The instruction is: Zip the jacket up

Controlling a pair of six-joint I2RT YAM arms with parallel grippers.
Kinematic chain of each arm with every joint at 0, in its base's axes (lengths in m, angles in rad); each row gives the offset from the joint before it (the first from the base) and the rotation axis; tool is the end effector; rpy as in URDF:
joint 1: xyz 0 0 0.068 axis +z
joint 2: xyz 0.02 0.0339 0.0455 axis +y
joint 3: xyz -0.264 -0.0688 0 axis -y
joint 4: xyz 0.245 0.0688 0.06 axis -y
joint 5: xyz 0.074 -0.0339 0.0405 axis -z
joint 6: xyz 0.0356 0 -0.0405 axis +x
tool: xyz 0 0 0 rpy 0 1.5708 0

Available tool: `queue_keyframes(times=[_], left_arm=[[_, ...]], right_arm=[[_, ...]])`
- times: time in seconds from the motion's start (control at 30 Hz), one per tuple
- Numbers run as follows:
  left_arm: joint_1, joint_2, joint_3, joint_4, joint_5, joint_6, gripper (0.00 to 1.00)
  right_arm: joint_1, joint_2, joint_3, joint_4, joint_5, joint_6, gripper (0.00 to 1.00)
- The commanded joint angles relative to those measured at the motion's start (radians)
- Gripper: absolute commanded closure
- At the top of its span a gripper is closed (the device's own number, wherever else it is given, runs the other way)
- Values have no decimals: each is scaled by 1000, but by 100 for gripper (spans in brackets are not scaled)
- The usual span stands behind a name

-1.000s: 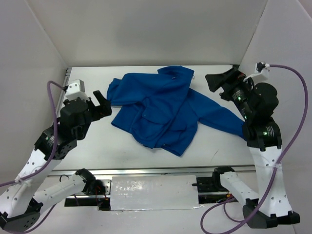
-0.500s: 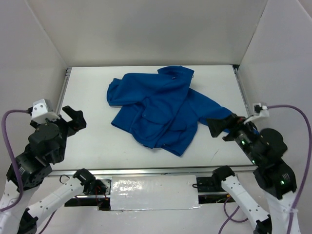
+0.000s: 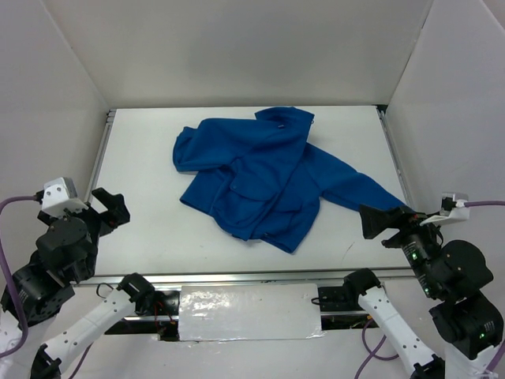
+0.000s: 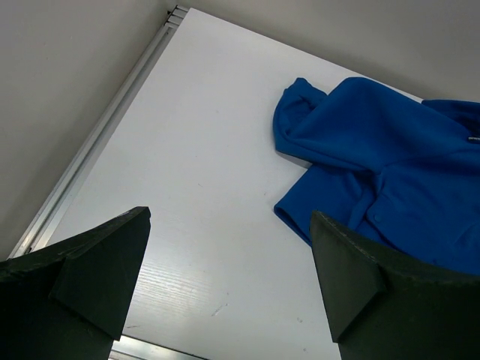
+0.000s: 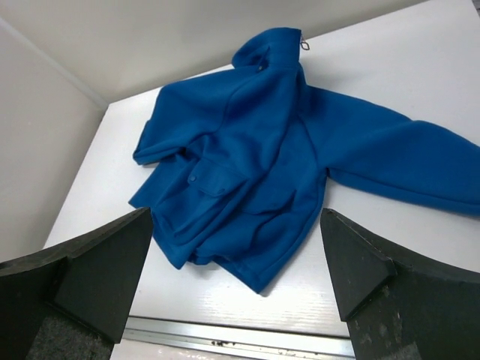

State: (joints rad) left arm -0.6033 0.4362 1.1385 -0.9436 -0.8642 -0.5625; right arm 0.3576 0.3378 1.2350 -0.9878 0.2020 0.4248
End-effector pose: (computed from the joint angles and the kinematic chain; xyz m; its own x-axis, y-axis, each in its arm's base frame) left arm 0.0345 0.0091 0.4059 -0.0386 -0.3939 -0.9183 -0.3078 0.8790 -0.3641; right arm -0.0113 -0.0118 0.4201 -0.1414 0.3782 -0.9149 -0.1070 0.9129 0.3939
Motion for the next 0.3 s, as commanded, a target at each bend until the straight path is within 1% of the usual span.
queue_keyframes(times=[0.0,0.27], left_arm=[[4,-20,10,2,-6,33,1],[4,-24,-14,11,10,15,1]], right_arm=[[9,-6,-12,-15,28,-17,0],[9,1,-20,-22,14,-6,0]])
